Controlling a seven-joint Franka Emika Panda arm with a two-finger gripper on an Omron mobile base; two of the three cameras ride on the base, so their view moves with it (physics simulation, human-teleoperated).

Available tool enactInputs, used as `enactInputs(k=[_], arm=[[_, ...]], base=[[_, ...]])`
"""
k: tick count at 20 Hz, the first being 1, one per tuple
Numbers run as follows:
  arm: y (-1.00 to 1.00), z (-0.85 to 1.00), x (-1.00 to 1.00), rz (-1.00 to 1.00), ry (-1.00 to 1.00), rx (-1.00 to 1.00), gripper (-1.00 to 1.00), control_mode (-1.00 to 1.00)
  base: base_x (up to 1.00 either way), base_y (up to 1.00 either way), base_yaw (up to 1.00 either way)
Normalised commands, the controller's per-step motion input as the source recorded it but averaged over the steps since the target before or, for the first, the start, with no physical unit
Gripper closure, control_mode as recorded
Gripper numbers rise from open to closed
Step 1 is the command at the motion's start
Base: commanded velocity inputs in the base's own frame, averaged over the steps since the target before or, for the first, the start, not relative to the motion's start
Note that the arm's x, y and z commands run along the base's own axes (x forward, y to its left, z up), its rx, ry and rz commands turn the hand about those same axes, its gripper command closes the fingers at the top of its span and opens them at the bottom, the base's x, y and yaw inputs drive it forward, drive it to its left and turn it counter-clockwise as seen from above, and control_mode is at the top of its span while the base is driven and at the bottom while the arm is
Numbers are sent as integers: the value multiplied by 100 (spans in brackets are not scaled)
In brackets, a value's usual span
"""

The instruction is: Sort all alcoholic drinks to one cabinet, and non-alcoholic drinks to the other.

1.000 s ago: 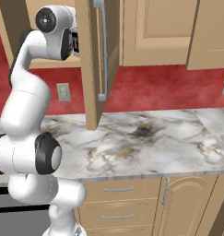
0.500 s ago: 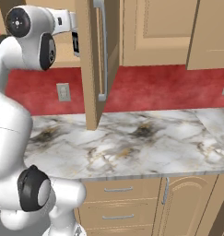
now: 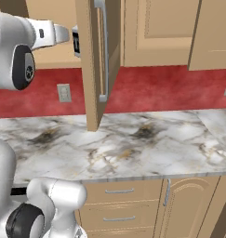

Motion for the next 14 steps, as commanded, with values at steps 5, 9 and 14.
enactInputs(k=[5,9,14], arm=[[0,-49,-100,-1,21,0,-100,-100],[0,-52,-94,-2,27,0,-100,-100],[0,-52,-80,-3,32,0,-100,-100]], base=[[0,0,0],[0,0,0],[0,0,0]])
